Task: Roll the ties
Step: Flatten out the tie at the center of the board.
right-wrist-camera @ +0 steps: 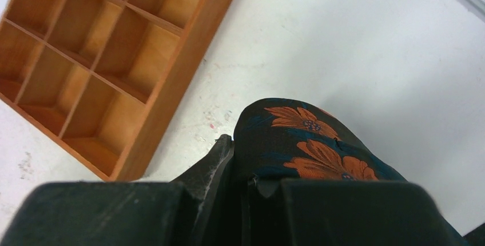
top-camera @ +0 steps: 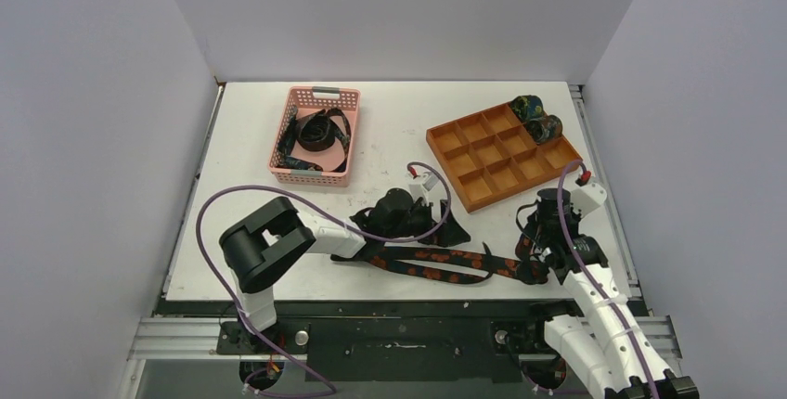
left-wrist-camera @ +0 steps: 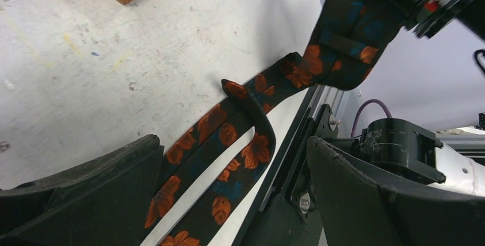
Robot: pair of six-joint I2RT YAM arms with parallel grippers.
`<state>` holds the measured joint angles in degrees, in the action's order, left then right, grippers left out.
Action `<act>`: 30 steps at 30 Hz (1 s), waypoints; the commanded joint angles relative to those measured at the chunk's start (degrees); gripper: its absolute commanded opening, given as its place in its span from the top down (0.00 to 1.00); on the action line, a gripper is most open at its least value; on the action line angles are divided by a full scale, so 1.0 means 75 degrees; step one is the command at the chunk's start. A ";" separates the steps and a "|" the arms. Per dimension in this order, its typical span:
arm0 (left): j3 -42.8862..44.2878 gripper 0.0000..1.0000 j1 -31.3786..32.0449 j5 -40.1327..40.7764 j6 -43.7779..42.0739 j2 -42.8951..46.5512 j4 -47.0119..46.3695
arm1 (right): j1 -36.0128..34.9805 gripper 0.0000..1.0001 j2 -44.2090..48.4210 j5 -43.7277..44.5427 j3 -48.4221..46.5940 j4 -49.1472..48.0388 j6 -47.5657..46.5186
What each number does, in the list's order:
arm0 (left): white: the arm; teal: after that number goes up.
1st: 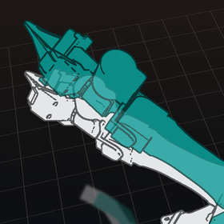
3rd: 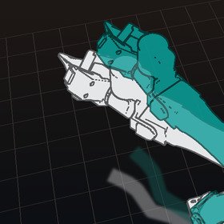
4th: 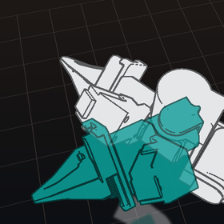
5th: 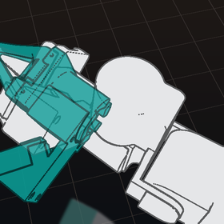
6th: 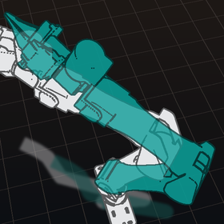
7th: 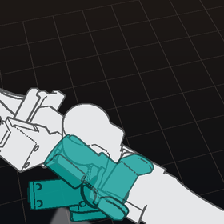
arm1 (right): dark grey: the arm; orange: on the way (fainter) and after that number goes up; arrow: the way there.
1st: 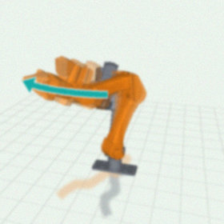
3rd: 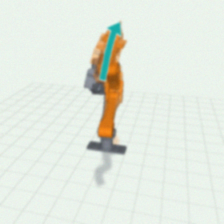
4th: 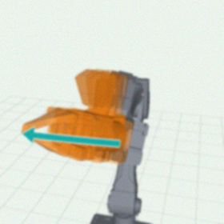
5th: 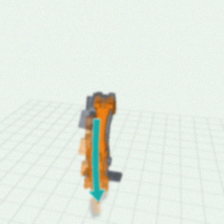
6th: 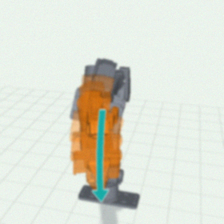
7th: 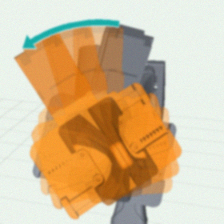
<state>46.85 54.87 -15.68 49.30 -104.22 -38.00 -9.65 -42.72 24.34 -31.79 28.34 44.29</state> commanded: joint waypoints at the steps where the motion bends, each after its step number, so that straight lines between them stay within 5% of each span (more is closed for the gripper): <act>1: 0.0736 0.03 0.0322 0.0174 0.0100 -0.0169 0.0279 | 0.0090 0.95 0.0280 -0.0095 0.0464 -0.0114 0.0367; 3: 0.1264 0.00 0.0522 0.0379 -0.0336 -0.0373 0.1034 | 0.0096 0.95 0.0297 -0.0157 0.0549 -0.0158 0.0405; 11: 0.3263 0.35 0.1250 0.1359 -0.1168 -0.1282 0.3860 | 0.0093 0.95 0.0484 -0.0141 0.0554 -0.0062 0.0407; 22: 0.4225 0.37 0.1812 0.2243 -0.1527 -0.2068 0.5478 | 0.0089 0.95 0.0380 -0.0278 0.0561 -0.0133 0.0385; 30: 0.4025 0.88 0.2012 0.2303 -0.1716 -0.2115 0.4672 | 0.0102 0.95 0.0428 -0.0430 0.0532 -0.0064 0.0473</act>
<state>76.86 68.97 -0.03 38.37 -119.57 -0.80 -9.32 -40.14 21.41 -27.35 28.77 47.20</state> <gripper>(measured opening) 0.198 0.062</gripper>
